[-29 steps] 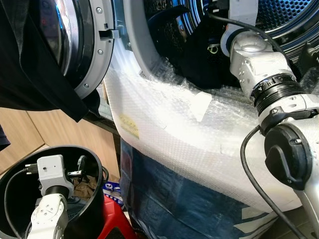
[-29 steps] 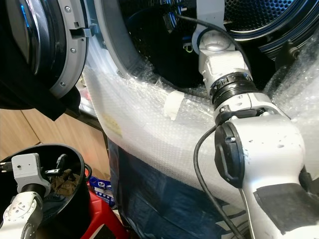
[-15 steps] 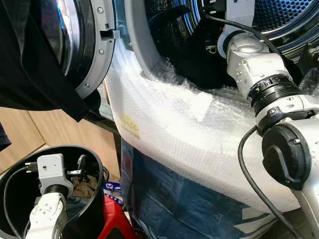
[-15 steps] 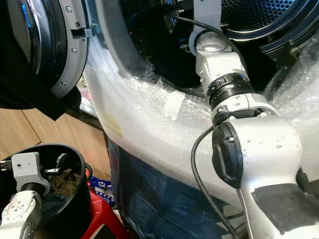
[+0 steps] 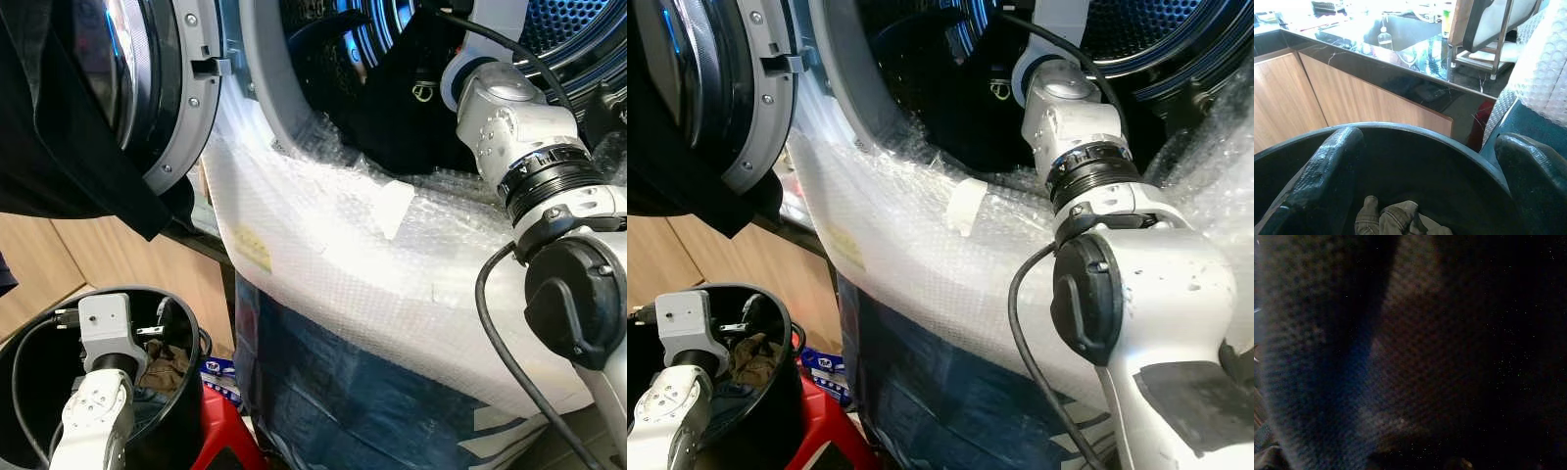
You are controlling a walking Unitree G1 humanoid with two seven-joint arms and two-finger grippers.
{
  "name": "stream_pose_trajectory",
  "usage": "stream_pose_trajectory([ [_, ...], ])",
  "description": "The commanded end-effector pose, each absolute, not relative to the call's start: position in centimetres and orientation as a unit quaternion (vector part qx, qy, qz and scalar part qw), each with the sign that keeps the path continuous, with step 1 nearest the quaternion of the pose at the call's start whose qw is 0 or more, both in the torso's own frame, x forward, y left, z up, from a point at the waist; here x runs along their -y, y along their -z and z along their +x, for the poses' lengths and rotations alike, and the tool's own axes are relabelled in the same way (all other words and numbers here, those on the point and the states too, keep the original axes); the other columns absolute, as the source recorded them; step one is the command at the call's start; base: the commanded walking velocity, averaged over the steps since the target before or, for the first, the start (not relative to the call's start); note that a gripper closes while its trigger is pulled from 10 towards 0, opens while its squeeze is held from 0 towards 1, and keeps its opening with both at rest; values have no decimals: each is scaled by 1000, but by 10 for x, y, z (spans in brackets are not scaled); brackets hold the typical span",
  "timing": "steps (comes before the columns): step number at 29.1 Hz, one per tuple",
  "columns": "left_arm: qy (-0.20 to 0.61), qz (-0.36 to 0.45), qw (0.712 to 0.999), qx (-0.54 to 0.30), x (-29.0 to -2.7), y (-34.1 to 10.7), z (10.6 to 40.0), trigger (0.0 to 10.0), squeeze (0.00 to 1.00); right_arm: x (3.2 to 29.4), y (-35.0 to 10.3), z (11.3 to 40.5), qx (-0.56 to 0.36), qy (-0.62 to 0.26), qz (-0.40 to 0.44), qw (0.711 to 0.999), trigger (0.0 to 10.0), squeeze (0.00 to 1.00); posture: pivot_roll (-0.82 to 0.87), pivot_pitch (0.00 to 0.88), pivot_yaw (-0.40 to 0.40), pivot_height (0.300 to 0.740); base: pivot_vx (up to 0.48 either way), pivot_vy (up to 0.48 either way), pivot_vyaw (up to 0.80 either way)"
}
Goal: Clothes washing
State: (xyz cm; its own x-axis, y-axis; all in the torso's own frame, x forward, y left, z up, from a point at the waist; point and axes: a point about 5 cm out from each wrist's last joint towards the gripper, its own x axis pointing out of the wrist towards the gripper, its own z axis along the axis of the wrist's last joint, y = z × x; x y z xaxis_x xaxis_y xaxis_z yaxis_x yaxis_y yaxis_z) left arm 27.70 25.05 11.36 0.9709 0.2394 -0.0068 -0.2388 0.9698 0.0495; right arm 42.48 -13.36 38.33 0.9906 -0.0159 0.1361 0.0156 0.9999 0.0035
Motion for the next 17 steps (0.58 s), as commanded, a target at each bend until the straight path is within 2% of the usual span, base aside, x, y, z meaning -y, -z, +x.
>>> stream_pose_trajectory([
  [1,-120,26,992,-10,-252,-113,277,10000,0,139,-390,424,78,17,8,997,10000,0,55,0,-36,740,0,0,0],
  [9,-117,29,993,-16,-255,-111,275,10000,0,138,-389,424,82,19,-21,996,10000,0,58,0,-11,740,0,0,0],
  [13,-101,34,994,1,-248,-119,281,10000,0,154,-396,422,95,66,-50,992,10000,0,81,0,-34,740,0,0,0],
  [16,-108,23,994,0,-247,-118,278,10000,0,150,-403,420,102,61,-55,991,10000,0,77,0,-32,740,0,0,0],
  [17,-108,22,994,-2,-247,-117,278,10000,0,150,-405,420,108,68,-62,990,10000,1000,73,0,-28,740,0,0,0],
])
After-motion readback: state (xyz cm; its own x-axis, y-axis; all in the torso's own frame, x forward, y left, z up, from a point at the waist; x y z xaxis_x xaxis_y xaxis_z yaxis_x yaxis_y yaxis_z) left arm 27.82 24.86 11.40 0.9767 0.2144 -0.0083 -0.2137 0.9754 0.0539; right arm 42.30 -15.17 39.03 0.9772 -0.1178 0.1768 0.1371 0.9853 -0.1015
